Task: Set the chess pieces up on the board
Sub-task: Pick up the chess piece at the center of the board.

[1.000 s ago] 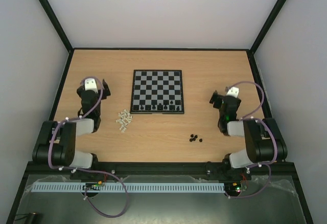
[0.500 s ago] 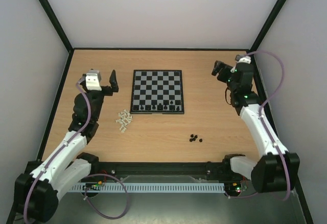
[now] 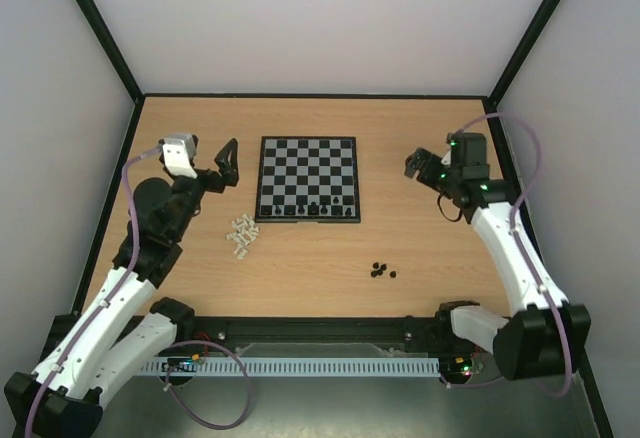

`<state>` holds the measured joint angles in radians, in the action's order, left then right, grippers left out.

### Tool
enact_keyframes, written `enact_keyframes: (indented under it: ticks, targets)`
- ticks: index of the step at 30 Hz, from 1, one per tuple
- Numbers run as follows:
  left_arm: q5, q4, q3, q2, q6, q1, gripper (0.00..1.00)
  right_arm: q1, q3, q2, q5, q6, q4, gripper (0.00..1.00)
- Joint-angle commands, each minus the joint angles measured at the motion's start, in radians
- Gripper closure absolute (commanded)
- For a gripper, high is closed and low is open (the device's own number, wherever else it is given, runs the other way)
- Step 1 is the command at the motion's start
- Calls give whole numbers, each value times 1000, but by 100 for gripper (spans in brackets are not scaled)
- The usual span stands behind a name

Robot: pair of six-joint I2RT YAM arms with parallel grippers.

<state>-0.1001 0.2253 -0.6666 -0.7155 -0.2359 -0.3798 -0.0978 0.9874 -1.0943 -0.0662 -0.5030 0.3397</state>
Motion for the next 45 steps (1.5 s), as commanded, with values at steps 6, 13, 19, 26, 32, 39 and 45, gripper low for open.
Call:
enact_keyframes:
  ticks: [6,13,19,26,32,39,45]
  targets:
    - [49,-258,-131,-82,-223,-4,1,-250,-73,-173,195,-42,202,1]
    - [149,-255,-46,-89,-306,-3,1,-425,-194,-195,235,-125,172,19]
    - [251,-215,31,-117,-347,7,0,-500,-232,-203,246,-187,194,52]
    - [267,-271,26,-128,-353,-1,1,-598,-244,-217,258,-254,233,62]
    - [276,-307,35,-124,-346,-10,0,-670,-263,-250,256,-296,234,68]
    - [300,-296,58,-84,-299,-18,1,-726,-265,-297,268,-334,245,69]
    - [293,-293,65,-76,-296,-23,1,-739,-273,-292,280,-350,262,78]
